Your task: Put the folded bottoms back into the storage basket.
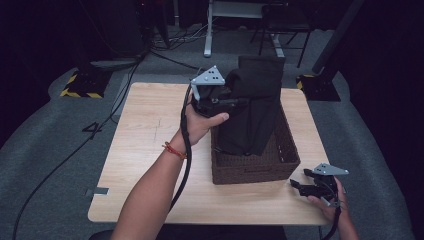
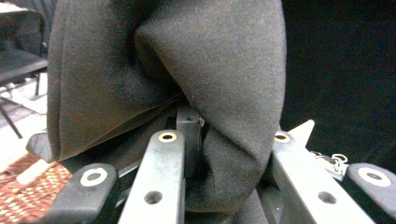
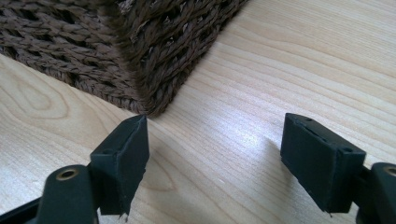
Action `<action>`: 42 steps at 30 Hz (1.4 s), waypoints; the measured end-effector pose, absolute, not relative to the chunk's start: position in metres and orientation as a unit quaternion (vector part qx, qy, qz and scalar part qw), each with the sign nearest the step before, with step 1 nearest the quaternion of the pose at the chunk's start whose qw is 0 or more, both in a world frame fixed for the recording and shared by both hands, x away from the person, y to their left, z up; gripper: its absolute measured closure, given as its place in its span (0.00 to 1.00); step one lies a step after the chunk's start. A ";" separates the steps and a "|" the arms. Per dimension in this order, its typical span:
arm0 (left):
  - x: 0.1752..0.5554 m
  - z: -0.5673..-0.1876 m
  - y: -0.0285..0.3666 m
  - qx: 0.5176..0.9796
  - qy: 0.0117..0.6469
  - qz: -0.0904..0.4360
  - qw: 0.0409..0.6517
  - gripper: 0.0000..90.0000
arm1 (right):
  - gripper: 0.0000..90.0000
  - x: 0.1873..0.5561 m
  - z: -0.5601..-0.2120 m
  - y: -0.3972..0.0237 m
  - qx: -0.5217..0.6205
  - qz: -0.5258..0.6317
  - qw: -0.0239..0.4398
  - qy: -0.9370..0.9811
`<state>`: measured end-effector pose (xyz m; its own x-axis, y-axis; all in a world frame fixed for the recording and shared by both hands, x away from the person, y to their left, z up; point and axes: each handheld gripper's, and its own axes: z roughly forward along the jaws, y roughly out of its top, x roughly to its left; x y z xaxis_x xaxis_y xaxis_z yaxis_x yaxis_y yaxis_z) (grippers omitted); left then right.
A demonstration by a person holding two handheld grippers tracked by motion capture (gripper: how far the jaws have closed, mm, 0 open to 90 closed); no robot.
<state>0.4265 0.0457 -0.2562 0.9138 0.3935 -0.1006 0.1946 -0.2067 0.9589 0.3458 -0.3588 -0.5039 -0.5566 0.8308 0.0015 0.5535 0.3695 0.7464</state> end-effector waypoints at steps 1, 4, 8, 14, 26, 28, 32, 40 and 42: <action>0.428 -0.259 0.042 0.775 0.190 0.081 0.598 0.86 | 0.27 0.346 -0.504 -0.359 0.430 0.361 0.192 0.805; 0.433 -0.273 0.031 0.786 0.192 0.077 0.583 0.86 | 0.27 0.346 -0.504 -0.359 0.430 0.361 0.192 0.805; 0.441 -0.291 0.023 0.791 0.203 0.065 0.574 0.86 | 0.28 0.346 -0.504 -0.359 0.429 0.361 0.193 0.805; 0.453 -0.320 0.015 0.806 0.224 0.054 0.545 0.86 | 0.28 0.346 -0.504 -0.359 0.429 0.361 0.193 0.805; 0.465 -0.362 0.013 0.823 0.254 0.031 0.508 0.85 | 0.28 0.346 -0.504 -0.359 0.429 0.361 0.192 0.805; 0.466 -0.367 0.011 0.827 0.257 0.031 0.498 0.85 | 0.28 0.346 -0.504 -0.359 0.429 0.361 0.192 0.805; 0.468 -0.372 0.010 0.830 0.265 0.035 0.490 0.85 | 0.28 0.346 -0.504 -0.359 0.429 0.361 0.193 0.805; 0.468 -0.376 0.008 0.849 0.267 0.070 0.450 0.83 | 0.28 0.346 -0.504 -0.359 0.429 0.361 0.193 0.805; 0.469 -0.378 0.008 0.850 0.272 0.073 0.445 0.82 | 0.28 0.346 -0.504 -0.359 0.428 0.361 0.193 0.806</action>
<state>0.4692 0.0082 -0.3776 0.8419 0.5266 -0.1180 0.3973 -0.4567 0.7960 0.3457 -0.3588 -0.5039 -0.5582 0.8297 -0.0023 0.5507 0.3725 0.7470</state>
